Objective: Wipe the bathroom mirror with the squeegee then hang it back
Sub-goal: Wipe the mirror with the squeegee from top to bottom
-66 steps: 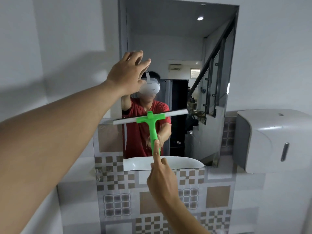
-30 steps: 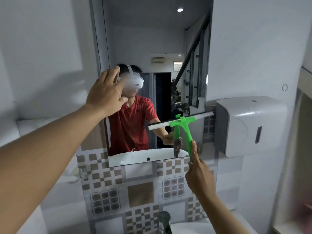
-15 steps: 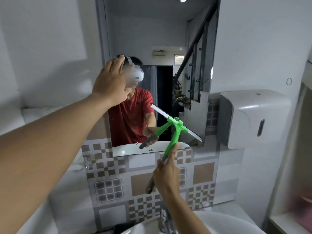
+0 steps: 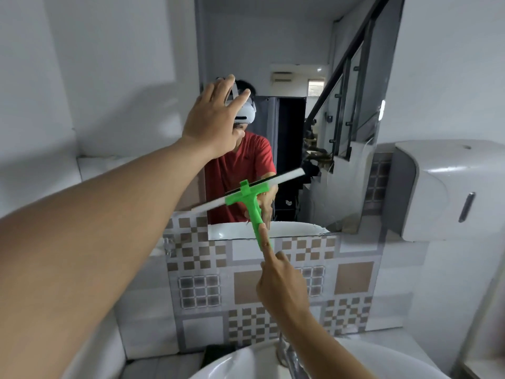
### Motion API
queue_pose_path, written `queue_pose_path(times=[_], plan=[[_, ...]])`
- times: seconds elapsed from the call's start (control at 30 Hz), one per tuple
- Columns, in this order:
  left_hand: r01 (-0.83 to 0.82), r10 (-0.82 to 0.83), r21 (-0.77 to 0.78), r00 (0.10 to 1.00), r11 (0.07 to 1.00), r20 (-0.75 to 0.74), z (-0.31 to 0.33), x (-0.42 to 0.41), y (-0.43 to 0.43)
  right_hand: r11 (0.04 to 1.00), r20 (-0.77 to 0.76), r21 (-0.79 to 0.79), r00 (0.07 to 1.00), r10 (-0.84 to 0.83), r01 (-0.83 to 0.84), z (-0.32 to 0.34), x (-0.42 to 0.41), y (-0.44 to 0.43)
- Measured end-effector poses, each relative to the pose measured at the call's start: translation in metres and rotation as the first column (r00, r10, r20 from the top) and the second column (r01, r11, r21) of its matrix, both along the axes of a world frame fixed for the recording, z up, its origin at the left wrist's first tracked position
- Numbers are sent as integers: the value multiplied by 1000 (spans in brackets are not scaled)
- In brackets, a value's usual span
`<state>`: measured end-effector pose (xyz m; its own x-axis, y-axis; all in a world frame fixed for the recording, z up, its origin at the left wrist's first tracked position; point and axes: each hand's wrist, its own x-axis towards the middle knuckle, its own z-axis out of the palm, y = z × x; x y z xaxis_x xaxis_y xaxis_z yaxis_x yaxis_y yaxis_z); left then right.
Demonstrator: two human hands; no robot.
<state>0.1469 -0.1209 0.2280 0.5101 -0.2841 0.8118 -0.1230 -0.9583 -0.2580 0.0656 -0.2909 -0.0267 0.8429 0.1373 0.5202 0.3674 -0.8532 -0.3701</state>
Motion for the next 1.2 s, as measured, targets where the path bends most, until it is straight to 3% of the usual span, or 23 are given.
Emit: queue_pose_path(times=[0.17, 0.4, 0.63, 1.2], plan=[[7, -7, -6, 1000, 1000, -6, -3, 0, -1, 940, 26, -340, 999, 35, -24, 11, 5, -40], [-39, 41, -40, 998, 998, 40, -10, -7, -6, 823, 253, -559, 966, 58, 97, 25, 29, -99], [-36, 36, -42, 999, 998, -6, -58, -9, -8, 798, 291, -581, 957, 19, 161, 32, 45, -153], [-59, 58, -13, 996, 998, -66, -90, -5, -34, 886, 228, -435, 971, -66, 162, -3, 47, -174]])
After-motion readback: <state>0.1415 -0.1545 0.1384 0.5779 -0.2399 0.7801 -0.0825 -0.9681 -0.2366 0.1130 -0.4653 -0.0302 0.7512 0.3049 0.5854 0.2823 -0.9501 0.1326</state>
